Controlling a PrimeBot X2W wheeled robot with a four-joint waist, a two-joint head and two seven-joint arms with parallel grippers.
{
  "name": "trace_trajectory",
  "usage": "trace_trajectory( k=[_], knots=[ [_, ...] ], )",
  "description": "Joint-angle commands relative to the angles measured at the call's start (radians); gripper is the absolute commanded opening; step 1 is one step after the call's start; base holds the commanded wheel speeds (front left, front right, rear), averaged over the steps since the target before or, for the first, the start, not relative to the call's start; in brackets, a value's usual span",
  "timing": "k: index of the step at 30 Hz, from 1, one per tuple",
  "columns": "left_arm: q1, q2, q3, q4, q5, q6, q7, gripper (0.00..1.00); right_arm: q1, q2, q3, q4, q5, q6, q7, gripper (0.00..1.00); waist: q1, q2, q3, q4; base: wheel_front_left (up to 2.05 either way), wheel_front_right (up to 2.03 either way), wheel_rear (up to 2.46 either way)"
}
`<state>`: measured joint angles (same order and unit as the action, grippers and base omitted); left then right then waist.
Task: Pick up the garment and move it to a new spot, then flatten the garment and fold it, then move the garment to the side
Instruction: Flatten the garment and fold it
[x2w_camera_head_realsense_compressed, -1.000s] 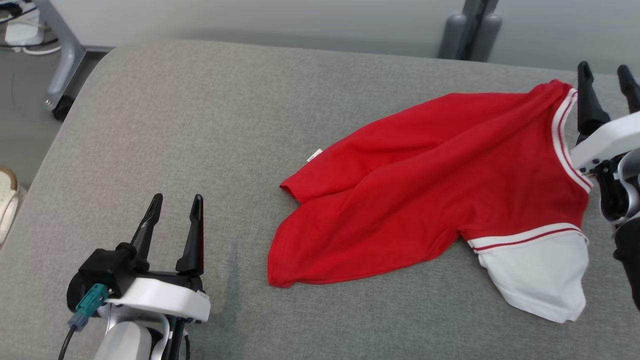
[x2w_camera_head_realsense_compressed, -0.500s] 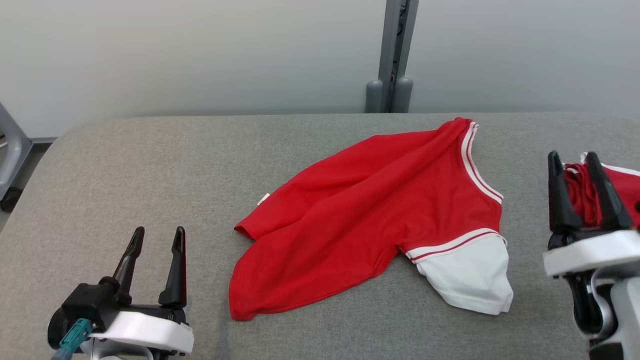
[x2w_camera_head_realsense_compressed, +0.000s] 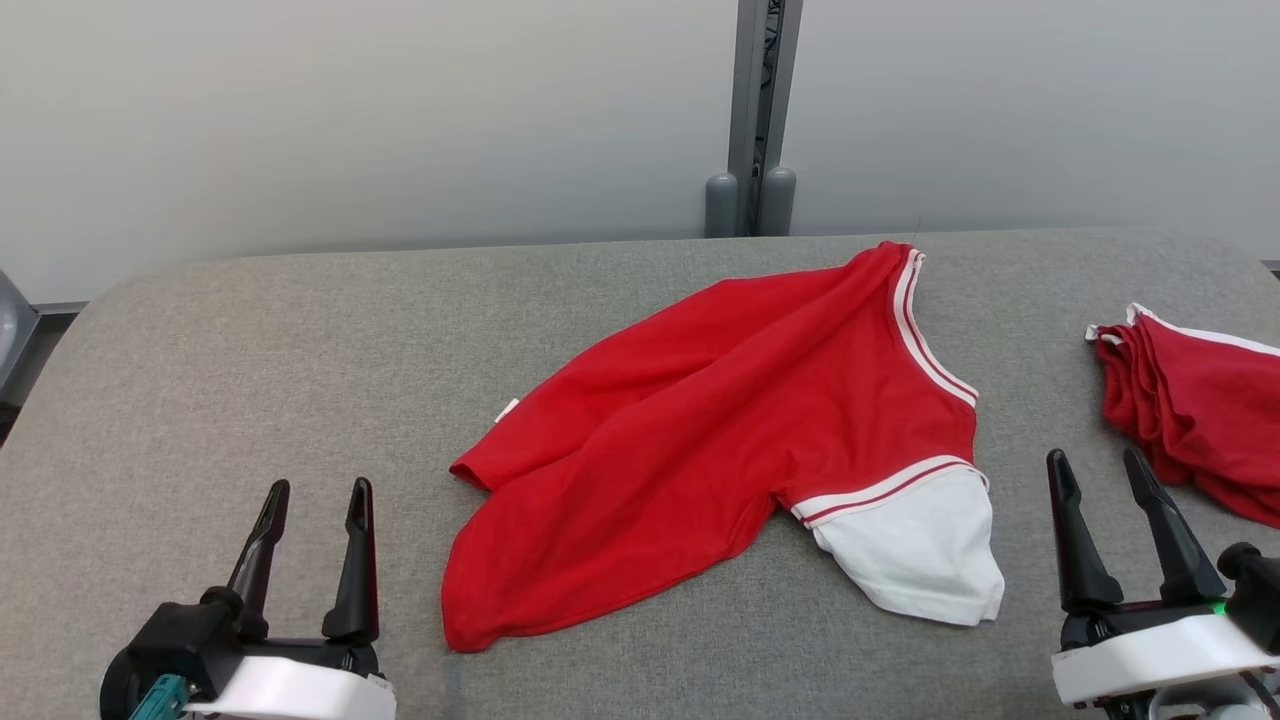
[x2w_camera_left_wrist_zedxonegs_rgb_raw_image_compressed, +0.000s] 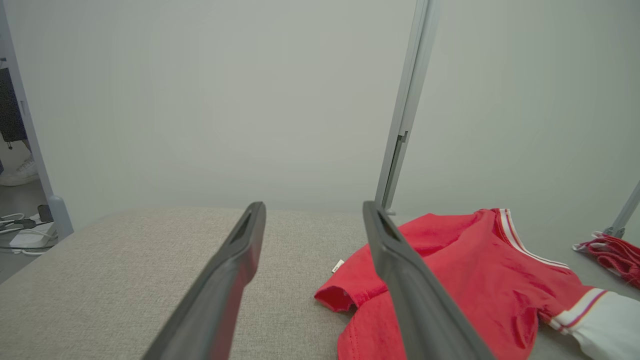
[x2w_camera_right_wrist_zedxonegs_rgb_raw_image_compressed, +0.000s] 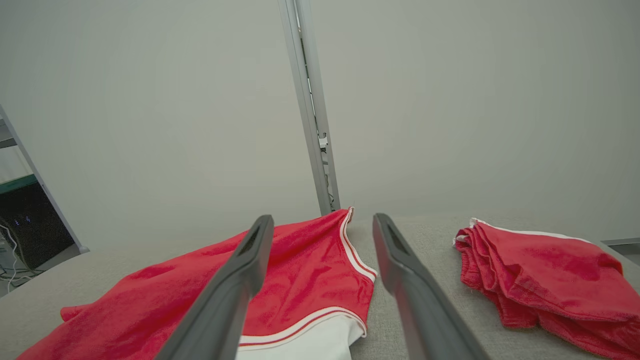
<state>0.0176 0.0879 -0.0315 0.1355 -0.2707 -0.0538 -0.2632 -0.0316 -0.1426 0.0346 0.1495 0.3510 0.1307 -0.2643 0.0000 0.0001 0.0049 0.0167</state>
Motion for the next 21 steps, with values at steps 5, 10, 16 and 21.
trace_trajectory(
  k=[5, 10, 16, 21],
  knots=[
    [0.002, -0.006, 0.019, -0.01, 0.017, -0.012, -0.002, 1.0, 0.012, 0.005, -0.007, 0.001, -0.007, 0.0, 0.001, 1.0, 0.0, -0.0001, 0.007, 0.0, 0.0, 0.0, 0.0],
    [-0.008, -0.014, 0.025, -0.008, 0.025, -0.023, -0.002, 1.0, -0.002, 0.006, -0.008, -0.005, -0.009, 0.0, 0.0, 1.0, 0.0, -0.0001, 0.004, 0.0, 0.0, 0.0, 0.0],
    [-0.007, -0.02, 0.029, 0.001, 0.035, -0.031, -0.002, 1.0, 0.0, 0.009, -0.014, -0.008, -0.012, 0.0, 0.001, 1.0, 0.0, -0.0001, -0.001, 0.005, 0.0, 0.0, 0.0],
    [-0.009, -0.024, 0.035, 0.004, 0.041, -0.036, -0.002, 1.0, -0.001, 0.016, -0.017, -0.014, -0.018, 0.0, 0.001, 1.0, 0.0, -0.0001, -0.002, 0.006, 0.0, 0.0, 0.0]
  ],
)
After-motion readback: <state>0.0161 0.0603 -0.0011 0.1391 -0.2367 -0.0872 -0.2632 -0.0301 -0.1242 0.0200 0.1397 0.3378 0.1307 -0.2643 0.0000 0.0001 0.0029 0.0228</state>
